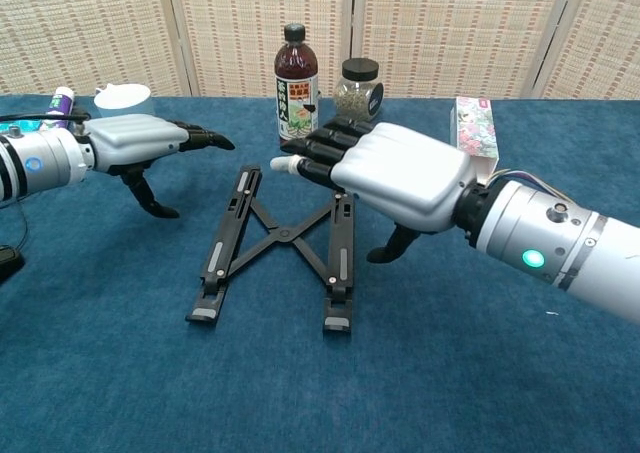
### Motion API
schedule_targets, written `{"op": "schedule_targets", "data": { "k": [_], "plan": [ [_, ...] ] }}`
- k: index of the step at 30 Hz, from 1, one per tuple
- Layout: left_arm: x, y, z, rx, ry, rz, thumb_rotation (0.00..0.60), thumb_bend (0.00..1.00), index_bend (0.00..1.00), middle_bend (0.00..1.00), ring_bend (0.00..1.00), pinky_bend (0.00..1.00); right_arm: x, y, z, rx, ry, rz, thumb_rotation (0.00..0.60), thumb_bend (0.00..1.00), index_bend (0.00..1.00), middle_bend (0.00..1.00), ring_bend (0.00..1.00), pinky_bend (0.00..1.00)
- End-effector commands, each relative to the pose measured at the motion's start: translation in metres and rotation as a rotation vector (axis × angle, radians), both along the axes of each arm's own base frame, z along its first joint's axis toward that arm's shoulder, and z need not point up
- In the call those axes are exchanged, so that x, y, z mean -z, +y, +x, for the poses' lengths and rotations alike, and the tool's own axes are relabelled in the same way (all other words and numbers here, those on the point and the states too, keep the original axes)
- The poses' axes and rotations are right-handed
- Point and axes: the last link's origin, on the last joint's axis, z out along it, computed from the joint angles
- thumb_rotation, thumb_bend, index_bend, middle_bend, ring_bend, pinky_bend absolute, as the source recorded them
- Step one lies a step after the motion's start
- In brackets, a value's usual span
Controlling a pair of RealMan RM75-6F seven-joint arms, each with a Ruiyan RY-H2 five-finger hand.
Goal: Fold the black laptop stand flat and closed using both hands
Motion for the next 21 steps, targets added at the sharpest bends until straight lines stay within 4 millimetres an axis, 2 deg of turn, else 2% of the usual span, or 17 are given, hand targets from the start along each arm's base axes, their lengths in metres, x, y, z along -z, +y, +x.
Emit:
{"op": "schedule_targets", "data": {
  "k": [1, 12, 21],
  "plan": [
    [0.006, 0.002, 0.002, 0.001, -0.009, -0.010, 0.600, 0.17, 0.01, 0.03, 0.00, 0.03, 0.003, 0.000, 0.000, -0.001, 0.006, -0.001, 0.600, 0.00, 0.00, 0.00, 0.00, 0.00],
    [0.024, 0.003, 0.009, -0.035, -0.091, -0.047, 0.600, 0.17, 0.01, 0.03, 0.00, 0.03, 0.009, -0.003, -0.002, -0.034, 0.030, -0.027, 0.600, 0.00, 0.00, 0.00, 0.00, 0.00],
    [0.029, 0.005, 0.013, -0.045, -0.138, -0.056, 0.600, 0.17, 0.01, 0.03, 0.00, 0.03, 0.013, -0.004, -0.006, -0.025, 0.032, -0.033, 0.600, 0.00, 0.00, 0.00, 0.00, 0.00]
  ]
}}
